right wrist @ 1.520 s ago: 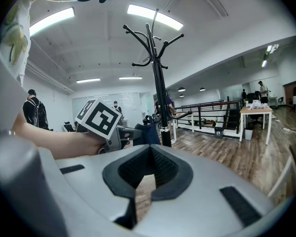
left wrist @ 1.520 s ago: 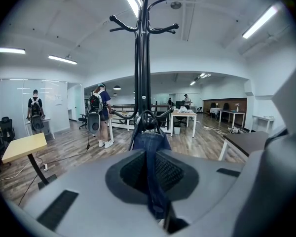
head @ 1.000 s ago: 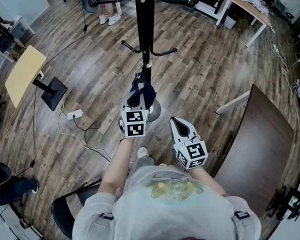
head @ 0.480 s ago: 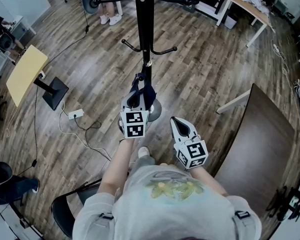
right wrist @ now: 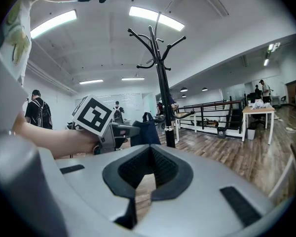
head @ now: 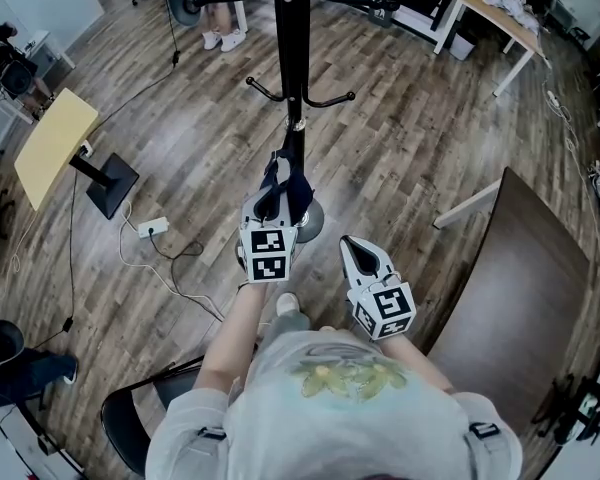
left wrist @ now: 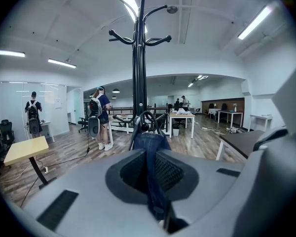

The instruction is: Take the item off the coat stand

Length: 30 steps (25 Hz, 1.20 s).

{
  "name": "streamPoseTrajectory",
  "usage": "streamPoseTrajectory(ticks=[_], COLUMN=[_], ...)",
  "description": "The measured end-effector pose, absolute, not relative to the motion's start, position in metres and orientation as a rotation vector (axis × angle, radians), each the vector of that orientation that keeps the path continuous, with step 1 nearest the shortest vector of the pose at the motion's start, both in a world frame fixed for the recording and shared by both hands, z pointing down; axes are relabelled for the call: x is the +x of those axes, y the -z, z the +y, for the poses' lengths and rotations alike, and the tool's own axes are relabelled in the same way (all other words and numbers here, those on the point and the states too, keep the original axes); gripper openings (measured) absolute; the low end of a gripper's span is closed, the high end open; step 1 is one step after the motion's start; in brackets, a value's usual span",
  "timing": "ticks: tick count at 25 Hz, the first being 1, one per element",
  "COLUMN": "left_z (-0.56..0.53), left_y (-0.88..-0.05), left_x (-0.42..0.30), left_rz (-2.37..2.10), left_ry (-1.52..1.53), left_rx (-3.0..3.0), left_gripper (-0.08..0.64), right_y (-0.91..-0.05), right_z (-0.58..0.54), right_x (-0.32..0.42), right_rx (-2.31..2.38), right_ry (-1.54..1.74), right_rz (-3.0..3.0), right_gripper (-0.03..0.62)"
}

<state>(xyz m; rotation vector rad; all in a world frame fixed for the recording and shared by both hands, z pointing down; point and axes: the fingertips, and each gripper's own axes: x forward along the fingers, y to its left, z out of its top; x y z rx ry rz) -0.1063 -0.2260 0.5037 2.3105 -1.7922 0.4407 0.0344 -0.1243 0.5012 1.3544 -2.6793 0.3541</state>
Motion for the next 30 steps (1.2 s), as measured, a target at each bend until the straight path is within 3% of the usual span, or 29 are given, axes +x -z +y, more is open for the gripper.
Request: streamPoseTrajectory(ticks=[30], left_z=[-0.165], left_y=[-0.503], left_x=[-0.100], left_rz=[-1.766], left_ry=[-0.414], left_rx=[2.329], left_gripper=[0.031], right_y=[-0.491], right_z=[-0.094], right_x=[0.033], right_rx=[1.314], right_ry=[-0.340], right_rz=[-2.712], right_gripper=[0.006])
